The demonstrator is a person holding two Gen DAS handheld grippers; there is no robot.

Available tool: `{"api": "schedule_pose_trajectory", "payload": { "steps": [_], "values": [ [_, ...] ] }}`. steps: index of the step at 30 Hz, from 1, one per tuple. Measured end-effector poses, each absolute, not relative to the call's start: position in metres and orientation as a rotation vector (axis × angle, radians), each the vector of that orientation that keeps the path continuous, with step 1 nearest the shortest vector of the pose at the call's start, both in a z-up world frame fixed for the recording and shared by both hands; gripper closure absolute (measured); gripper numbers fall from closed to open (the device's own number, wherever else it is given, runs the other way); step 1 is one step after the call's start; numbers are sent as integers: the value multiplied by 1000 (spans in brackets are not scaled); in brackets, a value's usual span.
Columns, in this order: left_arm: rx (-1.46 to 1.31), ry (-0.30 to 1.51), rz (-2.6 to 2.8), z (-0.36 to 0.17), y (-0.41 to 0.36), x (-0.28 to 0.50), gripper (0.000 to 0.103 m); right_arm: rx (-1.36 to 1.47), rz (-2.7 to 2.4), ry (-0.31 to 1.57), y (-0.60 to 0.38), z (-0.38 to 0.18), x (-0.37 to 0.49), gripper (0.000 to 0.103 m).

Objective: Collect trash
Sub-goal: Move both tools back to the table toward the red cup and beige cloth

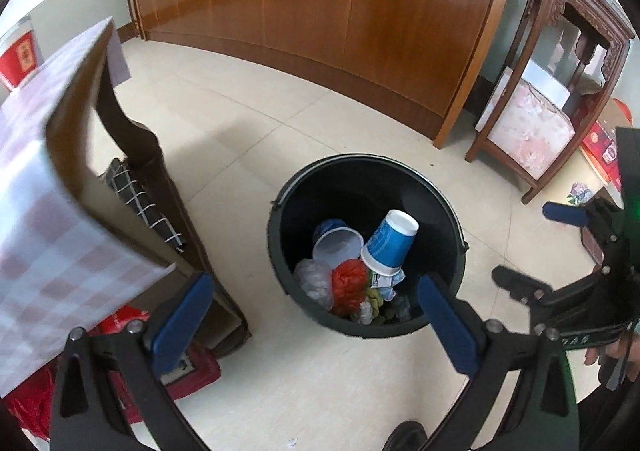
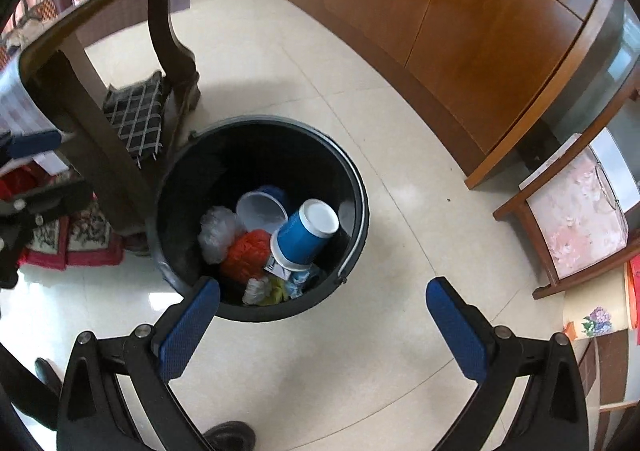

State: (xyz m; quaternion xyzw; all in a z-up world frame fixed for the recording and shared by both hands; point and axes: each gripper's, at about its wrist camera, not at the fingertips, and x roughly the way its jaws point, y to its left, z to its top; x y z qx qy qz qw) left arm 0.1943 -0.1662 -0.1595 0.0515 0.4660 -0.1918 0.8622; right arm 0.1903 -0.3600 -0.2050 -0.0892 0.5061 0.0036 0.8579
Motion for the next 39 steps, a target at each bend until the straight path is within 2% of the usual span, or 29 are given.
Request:
{"api": "schedule_pose_trajectory", "payload": {
  "steps": [11, 24, 39],
  "values": [
    [79, 903, -327, -122, -122, 161, 0, -211, 49, 957, -326, -151, 166, 0],
    [28, 728, -181, -60, -49, 133, 0, -219, 179, 793, -243, -82, 155, 0],
    [-23, 642, -33, -27, 41, 120, 0, -291, 342, 677, -138, -40, 165, 0]
  ]
}}
